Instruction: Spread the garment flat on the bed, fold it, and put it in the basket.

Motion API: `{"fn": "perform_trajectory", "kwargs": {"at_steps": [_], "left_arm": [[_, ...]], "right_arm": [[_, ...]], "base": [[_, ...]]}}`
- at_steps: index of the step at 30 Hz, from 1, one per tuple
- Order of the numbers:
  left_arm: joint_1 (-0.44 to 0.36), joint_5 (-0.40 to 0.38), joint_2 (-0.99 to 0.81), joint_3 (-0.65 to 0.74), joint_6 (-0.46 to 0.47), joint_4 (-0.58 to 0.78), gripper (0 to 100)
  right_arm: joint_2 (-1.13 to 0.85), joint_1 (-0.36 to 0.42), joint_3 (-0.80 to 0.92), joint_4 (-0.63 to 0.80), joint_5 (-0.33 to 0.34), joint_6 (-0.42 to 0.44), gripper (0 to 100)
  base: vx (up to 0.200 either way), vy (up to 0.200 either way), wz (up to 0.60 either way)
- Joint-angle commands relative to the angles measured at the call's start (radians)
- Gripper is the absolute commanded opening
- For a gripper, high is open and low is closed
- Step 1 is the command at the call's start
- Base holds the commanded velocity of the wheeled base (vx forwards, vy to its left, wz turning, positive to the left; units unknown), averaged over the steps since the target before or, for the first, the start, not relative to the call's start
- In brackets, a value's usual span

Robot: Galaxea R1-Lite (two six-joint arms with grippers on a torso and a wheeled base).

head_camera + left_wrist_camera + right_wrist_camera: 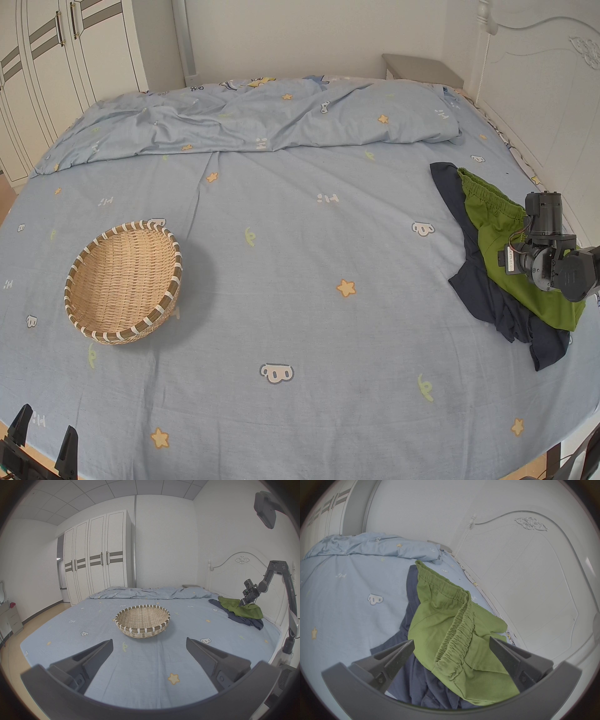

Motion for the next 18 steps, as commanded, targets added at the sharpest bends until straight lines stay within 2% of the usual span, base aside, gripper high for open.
{"fn": "perform_trajectory", "kwargs": {"at_steps": [1,14,15,18], "left_arm": [[0.000,0.000,-0.016,0.018,0.000,0.000,100],[0.000,0.000,-0.016,0.018,0.000,0.000,100],[0.000,0.000,-0.016,0.018,0.000,0.000,100],[0.000,0.000,-0.016,0.018,0.000,0.000,100]], "right_arm": [[0.019,-0.007,-0.001,-0.001,-0.002,0.000,100],[0.039,-0.027,-0.009,0.004,-0.034,-0.002,100],[0.039,-0.027,-0.009,0.002,-0.035,-0.002,0],[0.039,-0.027,-0.009,0.002,-0.034,0.000,0]], "base": [[0.000,0.000,0.00],[0.000,0.000,0.00],[0.000,0.000,0.00],[0.000,0.000,0.00]]}}
